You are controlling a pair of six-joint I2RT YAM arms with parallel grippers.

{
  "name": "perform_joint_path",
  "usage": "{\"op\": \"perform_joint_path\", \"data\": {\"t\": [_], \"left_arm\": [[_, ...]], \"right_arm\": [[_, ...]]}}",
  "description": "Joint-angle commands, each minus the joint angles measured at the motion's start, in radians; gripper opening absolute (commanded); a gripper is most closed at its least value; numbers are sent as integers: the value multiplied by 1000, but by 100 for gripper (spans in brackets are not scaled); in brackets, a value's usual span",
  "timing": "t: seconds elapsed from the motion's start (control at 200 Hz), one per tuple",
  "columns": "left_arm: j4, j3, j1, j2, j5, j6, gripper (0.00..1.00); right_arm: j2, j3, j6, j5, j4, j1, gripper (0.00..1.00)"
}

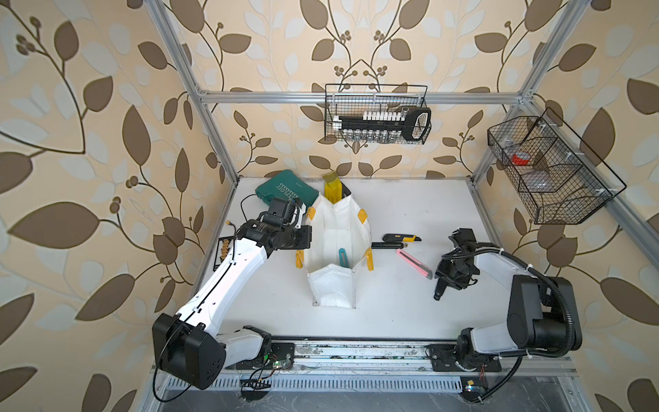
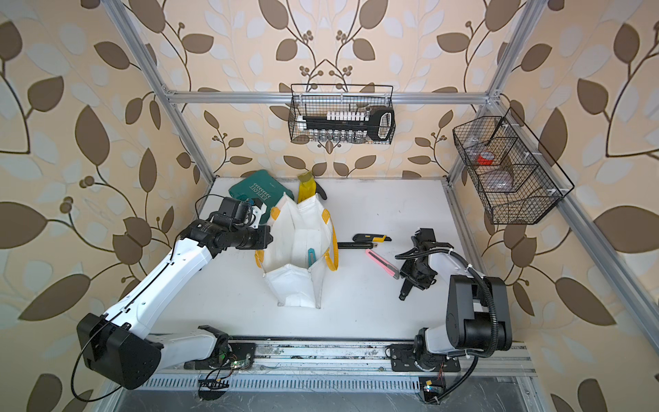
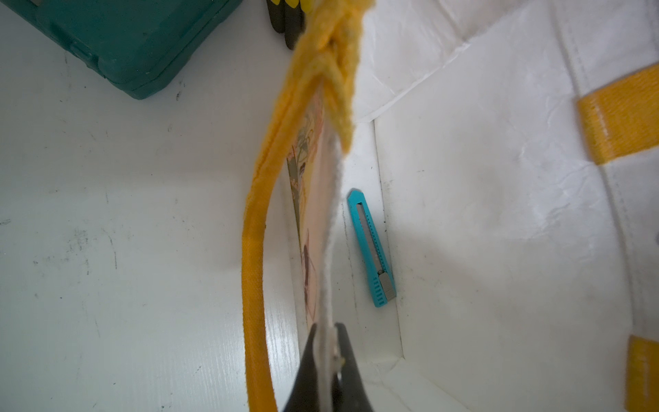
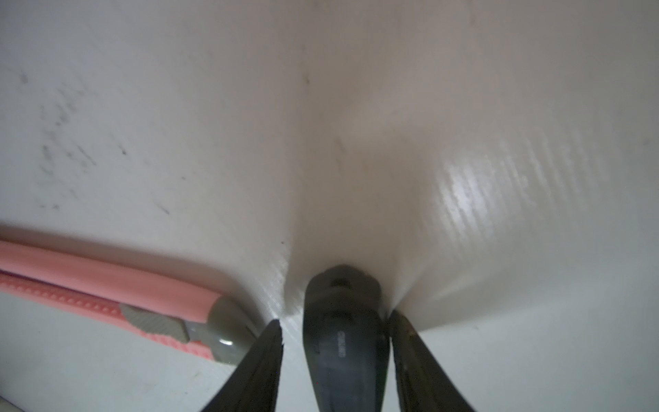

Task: Place the art knife into the pouch
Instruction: Pick up the utility knife at the center of the board.

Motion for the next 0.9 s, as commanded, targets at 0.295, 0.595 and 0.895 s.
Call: {"op": "perform_joint_path", "data": {"t": [0.295,0.595,0.895], "left_arm": [[25,2,11,-48,-15,16,0],[25,-1,10,-54,-18,16,0],[22,2,10,-48,-20,18,0]], "right_arm": [[74,-53,64,71,-21,90,42],[87,-43,50,64,-17,114,28],[-12,130,20,116,-157,121,27]]}}
